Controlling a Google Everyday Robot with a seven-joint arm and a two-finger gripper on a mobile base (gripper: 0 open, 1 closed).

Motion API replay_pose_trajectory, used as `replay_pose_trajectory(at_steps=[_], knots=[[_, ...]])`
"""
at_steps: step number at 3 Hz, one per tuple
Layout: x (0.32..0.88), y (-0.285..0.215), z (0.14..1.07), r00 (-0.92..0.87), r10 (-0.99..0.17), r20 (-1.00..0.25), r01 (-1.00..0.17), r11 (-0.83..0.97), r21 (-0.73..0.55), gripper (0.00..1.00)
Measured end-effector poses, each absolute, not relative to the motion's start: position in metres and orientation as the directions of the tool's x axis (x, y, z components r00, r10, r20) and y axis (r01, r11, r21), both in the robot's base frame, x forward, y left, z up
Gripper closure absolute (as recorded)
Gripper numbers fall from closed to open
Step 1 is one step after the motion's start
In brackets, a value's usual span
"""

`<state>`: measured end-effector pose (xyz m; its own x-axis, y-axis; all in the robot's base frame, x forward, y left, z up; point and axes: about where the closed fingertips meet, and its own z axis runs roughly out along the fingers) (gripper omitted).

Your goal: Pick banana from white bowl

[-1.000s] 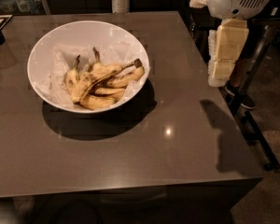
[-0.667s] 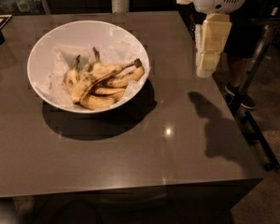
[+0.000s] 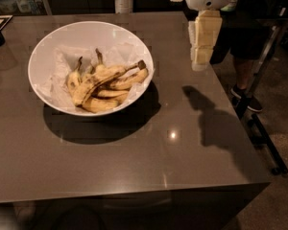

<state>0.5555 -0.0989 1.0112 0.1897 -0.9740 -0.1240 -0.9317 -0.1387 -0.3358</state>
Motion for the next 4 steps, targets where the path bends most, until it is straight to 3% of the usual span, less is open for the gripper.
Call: replay_pose_trajectory(at_steps=[4], knots=[[0.601, -0.051, 0.986, 0.327, -0.936, -0.131, -0.903, -0.269, -0.334, 0.0]])
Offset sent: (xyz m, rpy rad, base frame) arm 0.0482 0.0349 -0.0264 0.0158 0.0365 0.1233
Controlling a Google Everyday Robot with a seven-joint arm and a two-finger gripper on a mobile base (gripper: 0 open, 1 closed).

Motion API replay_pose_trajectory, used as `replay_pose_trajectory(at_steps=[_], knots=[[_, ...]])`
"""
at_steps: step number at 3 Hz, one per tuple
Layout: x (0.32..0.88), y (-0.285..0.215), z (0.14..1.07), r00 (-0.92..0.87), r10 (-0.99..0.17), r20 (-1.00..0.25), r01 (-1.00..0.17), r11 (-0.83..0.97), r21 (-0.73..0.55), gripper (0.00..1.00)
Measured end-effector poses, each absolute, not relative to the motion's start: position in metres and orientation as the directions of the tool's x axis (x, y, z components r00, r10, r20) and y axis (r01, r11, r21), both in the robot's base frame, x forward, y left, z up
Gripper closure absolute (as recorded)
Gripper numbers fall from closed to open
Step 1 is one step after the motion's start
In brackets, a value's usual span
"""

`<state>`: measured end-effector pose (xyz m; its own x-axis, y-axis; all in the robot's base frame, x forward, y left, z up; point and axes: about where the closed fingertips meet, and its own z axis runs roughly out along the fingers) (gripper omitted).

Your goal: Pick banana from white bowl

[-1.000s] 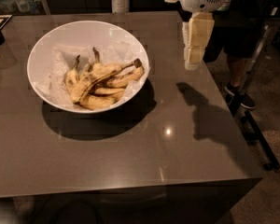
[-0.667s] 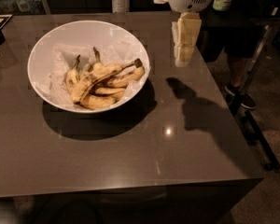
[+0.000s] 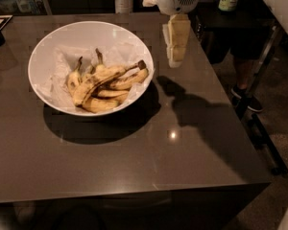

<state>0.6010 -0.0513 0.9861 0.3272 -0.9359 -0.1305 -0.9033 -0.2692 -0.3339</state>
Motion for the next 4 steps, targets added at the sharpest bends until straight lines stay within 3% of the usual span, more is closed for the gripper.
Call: replay_pose_trajectory(at_steps=[4], knots=[[0.624, 0.021, 0.961, 0.24, -0.962, -0.129, -0.942, -0.199, -0.27, 0.0]])
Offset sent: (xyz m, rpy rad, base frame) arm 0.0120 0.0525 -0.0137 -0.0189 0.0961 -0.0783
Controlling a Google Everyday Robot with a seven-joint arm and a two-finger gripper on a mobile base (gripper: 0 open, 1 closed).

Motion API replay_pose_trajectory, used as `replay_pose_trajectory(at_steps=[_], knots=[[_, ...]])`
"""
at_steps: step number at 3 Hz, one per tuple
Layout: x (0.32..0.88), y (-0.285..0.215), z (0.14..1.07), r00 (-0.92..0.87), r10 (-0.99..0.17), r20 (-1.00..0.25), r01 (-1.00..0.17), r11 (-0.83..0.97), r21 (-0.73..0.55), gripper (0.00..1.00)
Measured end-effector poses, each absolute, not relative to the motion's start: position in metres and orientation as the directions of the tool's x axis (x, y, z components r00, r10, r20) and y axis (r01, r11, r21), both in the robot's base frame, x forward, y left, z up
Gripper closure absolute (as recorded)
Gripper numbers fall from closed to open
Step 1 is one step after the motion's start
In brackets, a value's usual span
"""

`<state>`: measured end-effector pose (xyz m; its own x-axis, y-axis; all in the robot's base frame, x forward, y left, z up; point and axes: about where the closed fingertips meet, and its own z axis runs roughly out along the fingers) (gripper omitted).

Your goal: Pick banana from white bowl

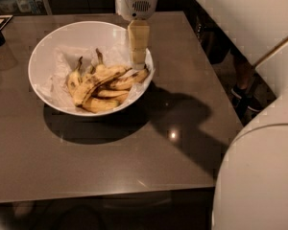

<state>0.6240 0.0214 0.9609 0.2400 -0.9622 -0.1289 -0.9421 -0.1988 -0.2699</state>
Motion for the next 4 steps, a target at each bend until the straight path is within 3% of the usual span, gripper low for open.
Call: replay_pose_trajectory(at_steps=[3, 4], knots=[[0.605, 0.057, 0.962, 0.334, -0.931, -0.146, -0.927, -0.296, -0.228, 0.0], [0.6, 0.063, 0.953, 0.345, -0.926, -0.15, -0.927, -0.312, -0.21, 0.06]])
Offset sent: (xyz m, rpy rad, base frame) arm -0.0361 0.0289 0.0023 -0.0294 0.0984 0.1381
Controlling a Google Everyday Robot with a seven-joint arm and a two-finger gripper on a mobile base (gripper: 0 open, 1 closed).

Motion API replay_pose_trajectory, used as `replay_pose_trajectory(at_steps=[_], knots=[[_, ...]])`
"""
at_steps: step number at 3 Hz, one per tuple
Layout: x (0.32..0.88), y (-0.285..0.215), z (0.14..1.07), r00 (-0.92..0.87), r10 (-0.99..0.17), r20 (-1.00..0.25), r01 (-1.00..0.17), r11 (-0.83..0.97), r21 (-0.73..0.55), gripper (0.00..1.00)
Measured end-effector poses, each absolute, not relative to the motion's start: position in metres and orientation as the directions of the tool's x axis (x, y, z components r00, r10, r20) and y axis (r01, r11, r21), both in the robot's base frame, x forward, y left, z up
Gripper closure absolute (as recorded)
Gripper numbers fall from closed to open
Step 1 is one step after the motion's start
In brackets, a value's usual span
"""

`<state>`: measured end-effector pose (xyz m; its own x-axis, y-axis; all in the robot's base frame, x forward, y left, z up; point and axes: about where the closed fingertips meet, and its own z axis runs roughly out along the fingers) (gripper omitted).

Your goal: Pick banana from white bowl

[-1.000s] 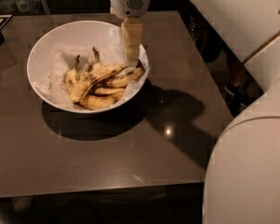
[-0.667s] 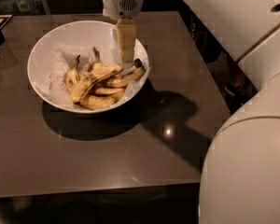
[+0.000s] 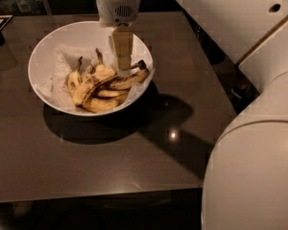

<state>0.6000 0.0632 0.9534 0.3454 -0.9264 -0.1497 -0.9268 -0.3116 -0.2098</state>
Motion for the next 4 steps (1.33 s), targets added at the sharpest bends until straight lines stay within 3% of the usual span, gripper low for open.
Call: replay_pose_trajectory(at_steps=[4], knots=[[0.603, 0.082, 0.893, 0.39, -0.918, -0.065, -0.918, -0.382, -0.106, 0.25]])
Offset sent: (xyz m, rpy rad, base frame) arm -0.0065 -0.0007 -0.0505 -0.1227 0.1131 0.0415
